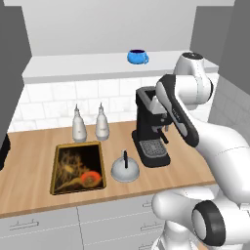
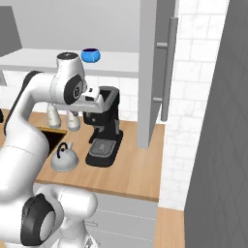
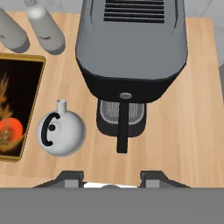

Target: Pick the kettle from the counter and place it on the tray. Then pick the mug from the cabinet and place it on the tray. Then close the cabinet doors.

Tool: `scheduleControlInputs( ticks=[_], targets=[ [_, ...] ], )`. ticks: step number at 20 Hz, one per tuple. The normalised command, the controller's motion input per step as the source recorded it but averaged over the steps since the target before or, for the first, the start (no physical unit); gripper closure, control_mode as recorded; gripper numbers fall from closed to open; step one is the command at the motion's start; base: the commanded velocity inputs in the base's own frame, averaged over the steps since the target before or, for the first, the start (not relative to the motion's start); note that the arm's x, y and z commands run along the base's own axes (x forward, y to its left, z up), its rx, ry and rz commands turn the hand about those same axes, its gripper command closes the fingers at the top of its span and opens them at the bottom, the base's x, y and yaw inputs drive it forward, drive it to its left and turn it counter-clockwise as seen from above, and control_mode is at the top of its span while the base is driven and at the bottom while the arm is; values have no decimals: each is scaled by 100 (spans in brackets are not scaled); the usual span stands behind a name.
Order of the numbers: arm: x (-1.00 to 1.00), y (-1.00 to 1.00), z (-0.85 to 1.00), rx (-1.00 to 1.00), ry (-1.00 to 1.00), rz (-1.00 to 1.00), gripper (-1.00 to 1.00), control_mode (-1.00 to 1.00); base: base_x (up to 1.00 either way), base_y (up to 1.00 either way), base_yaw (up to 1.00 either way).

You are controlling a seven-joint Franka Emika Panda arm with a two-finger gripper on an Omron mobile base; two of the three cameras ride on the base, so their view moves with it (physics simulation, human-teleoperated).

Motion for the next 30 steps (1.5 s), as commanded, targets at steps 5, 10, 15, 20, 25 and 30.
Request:
scheduleControlInputs(
  ticks=[5, 10, 15, 20, 25, 30],
  targets=[
    [-18, 0, 0, 0, -3, 0, -100, -100, 0, 0, 0],
    [-42, 36, -10, 0, 0, -3, -100, -100, 0, 0, 0],
    [-15, 85, -19, 0, 8, -12, -100, -100, 0, 0, 0],
    [0, 75, -26, -1, 7, -12, -100, -100, 0, 0, 0],
    [7, 32, -33, 0, 2, -9, -100, -100, 0, 0, 0],
    [2, 3, -21, 0, 2, -2, -100, -100, 0, 0, 0]
  ],
)
